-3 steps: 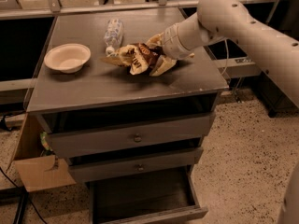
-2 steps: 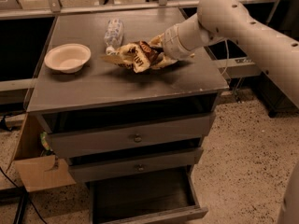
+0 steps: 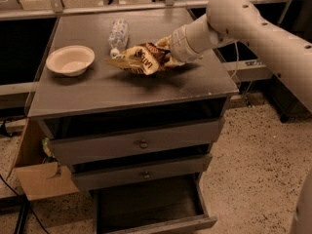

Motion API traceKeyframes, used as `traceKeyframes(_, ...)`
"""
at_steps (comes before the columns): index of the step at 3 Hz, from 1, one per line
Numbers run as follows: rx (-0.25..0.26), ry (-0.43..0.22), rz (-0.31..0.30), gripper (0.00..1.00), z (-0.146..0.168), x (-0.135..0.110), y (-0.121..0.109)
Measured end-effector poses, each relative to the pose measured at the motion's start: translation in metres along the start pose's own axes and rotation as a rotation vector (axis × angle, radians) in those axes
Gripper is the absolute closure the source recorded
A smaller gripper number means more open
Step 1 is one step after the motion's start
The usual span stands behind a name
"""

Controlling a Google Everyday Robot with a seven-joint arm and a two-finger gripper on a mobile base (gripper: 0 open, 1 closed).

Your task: Place brown chip bag into bottom drawer

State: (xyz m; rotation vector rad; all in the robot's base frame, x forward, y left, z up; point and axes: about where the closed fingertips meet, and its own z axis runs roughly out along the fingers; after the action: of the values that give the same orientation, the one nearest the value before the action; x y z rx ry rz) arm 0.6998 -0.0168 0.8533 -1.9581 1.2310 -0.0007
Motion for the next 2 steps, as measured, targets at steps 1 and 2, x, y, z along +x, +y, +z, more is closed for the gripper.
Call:
traceKeyframes(1, -0.001, 0.009, -0.015, 1.00, -0.010, -0.009, -0.004)
traceKeyframes(2, 0.011, 0.028, -0.021, 1.00, -0.031, -0.019, -0.005)
